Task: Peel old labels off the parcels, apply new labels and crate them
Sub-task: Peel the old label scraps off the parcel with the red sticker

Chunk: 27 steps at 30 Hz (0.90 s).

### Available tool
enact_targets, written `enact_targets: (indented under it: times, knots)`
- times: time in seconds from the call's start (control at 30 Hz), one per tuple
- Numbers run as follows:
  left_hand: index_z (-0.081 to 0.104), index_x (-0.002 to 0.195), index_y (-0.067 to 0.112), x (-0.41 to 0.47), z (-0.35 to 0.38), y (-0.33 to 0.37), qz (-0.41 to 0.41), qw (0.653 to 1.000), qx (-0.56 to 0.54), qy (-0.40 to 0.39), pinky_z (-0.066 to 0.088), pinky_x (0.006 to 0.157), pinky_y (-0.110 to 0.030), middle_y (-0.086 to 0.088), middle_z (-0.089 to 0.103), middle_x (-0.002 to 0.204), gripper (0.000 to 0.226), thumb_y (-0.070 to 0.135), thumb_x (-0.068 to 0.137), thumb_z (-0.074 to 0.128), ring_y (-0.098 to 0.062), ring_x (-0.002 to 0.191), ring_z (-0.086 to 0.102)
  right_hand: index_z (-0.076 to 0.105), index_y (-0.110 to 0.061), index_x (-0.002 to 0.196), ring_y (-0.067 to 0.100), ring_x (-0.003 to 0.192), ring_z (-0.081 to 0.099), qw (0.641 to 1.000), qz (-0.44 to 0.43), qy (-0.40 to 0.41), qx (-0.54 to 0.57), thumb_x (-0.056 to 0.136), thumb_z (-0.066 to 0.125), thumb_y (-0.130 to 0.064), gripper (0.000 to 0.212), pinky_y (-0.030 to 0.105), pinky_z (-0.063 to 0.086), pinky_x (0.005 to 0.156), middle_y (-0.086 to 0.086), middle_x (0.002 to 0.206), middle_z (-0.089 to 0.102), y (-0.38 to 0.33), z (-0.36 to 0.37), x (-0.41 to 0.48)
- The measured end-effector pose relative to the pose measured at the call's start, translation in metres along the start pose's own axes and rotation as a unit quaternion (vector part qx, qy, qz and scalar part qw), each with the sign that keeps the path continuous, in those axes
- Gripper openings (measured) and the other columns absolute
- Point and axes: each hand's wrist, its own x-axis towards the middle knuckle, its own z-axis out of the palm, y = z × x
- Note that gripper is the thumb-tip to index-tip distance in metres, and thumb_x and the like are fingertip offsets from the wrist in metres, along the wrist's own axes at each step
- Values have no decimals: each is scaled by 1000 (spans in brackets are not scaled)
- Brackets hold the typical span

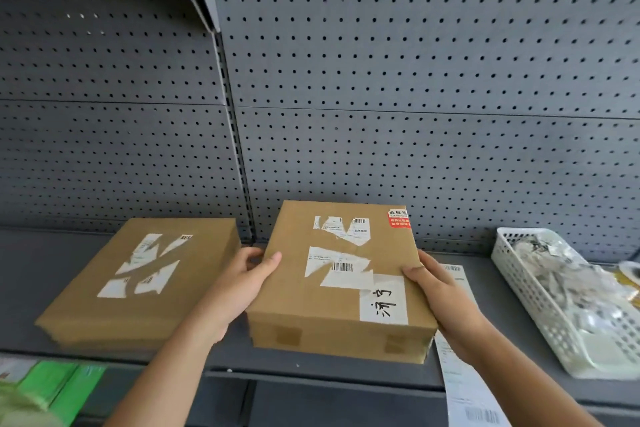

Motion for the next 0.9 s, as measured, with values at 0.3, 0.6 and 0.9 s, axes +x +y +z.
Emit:
enact_targets:
  times: [0.3,0.6,0.9]
  knots:
    - [50,128,37,9,23,-19,-6,998,54,-4,48,94,-37,18,61,115,50,69,90,53,-5,105,60,57,-35,125,22,96,72,999,43,3,1,99,51,-20,31,37,55,82,-1,107,75,28,-11,11]
    - [48,128,35,24,26,-42,-11,996,83,-28,55,89,-37,15,65,113,48,67,92,53,-7,99,65,56,-36,123,22,91,73,998,62,12,-1,98,52,-17,32,37,55,78,-2,102,76,43,-3,23]
    - [45,134,31,32,26,-51,12,995,95,-31,54,92,-36,14,61,121,56,66,91,54,-6,105,62,52,-32,132,19,98,71,998,59,34,-13,97,55,-18,38,42,55,91,-5,111,73,55,-4,29]
